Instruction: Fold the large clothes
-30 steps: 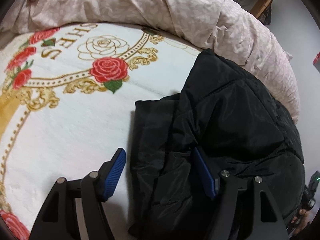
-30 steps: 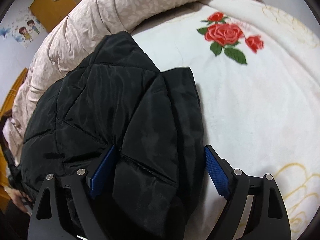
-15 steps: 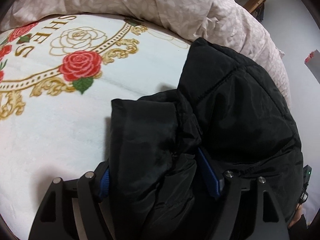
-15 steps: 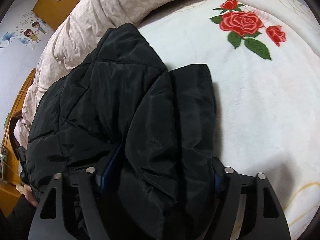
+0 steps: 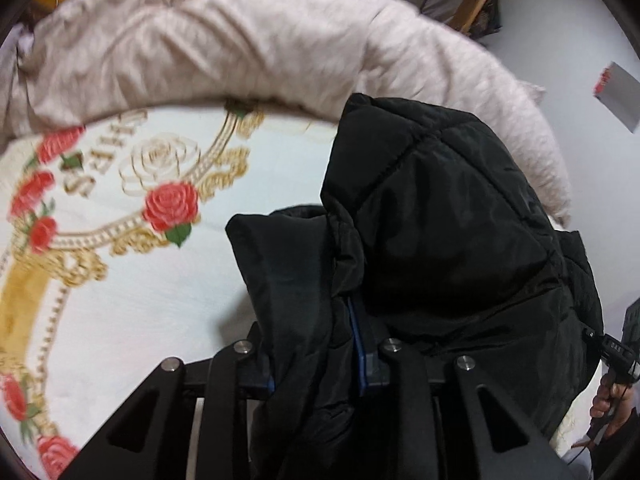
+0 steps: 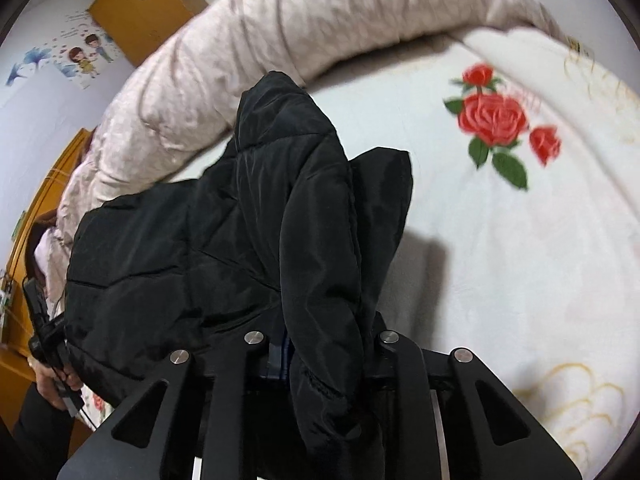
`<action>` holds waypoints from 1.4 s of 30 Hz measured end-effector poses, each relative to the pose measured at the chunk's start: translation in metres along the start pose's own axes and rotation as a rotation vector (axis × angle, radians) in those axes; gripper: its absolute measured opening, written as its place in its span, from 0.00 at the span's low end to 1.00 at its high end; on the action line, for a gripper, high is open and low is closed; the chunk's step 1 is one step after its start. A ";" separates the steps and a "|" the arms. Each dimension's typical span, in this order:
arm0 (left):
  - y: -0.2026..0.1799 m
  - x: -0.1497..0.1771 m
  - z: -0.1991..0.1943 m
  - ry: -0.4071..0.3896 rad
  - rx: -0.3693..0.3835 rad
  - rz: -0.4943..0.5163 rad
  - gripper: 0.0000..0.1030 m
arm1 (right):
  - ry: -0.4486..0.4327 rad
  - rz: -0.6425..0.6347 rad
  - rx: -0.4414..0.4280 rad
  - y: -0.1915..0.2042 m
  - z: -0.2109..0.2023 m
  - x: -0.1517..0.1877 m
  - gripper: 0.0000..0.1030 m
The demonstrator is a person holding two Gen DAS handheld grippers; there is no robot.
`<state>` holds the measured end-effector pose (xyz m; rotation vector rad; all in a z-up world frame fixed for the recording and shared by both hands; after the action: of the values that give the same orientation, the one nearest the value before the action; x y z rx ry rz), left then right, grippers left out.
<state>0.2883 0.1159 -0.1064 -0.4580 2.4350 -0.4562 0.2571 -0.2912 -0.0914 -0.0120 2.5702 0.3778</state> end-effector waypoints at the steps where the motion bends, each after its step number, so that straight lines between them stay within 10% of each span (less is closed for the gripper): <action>1: -0.005 0.003 -0.013 -0.011 0.006 0.011 0.27 | -0.006 -0.003 -0.002 0.001 -0.007 0.001 0.21; 18: -0.013 0.051 -0.095 -0.031 0.038 -0.013 0.27 | -0.032 0.006 -0.027 0.015 -0.080 0.047 0.21; 42: 0.127 -0.125 -0.041 -0.132 -0.091 -0.086 0.28 | -0.026 -0.137 -0.105 0.150 0.084 -0.083 0.21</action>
<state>0.3300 0.2888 -0.0664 -0.6143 2.3222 -0.3404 0.3581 -0.1299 -0.0781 -0.2190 2.5034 0.4573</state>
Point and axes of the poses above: each gripper's, at about its wrist camera, not at the fingertips, and z roughly the way its jaws point, y to its left, x to its underside, the point moved 9 cm from there along z, roughly the way its jaws point, and after that the axes turned 11 degrees about -z, right-handed, at the moved point
